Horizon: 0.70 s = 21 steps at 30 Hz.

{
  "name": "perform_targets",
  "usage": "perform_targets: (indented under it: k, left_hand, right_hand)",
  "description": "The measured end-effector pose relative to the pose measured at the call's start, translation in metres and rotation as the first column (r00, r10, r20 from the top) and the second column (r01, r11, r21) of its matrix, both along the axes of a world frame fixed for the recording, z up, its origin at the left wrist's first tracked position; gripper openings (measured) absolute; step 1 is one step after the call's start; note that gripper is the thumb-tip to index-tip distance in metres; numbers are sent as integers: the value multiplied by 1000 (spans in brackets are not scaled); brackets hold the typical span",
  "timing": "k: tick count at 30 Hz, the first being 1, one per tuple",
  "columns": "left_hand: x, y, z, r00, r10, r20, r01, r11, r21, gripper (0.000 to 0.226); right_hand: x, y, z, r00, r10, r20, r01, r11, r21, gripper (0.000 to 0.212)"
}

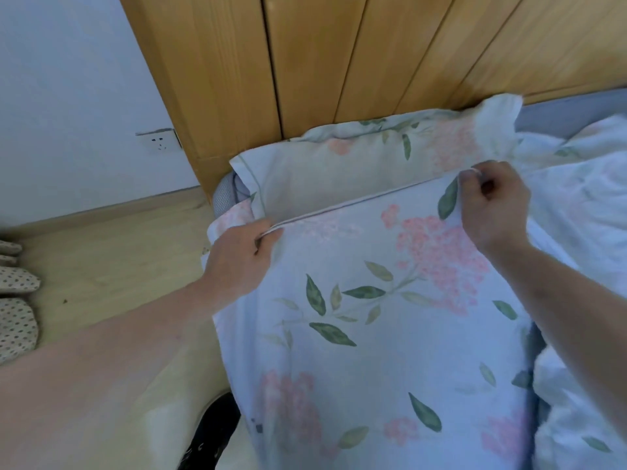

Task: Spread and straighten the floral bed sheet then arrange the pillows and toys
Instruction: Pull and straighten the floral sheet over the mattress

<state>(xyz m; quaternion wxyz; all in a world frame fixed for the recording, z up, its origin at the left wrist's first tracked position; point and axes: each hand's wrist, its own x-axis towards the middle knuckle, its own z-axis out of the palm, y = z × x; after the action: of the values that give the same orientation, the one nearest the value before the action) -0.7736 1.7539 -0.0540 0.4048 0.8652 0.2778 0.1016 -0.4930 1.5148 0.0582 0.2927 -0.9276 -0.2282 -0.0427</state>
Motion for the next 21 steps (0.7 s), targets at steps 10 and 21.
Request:
perform_targets:
  k: [10,21]
  left_hand:
    - [-29,52,-6,964,-12,-266,19,1000,24,53]
    - [-92,78,-14,974,92,-207,-98,995,-21,36]
  right_hand:
    - [4,53,-25,966,136,-221,-203,926,-318,16]
    - [-170,116,-92,797,452,-401,-550,818,-169,57]
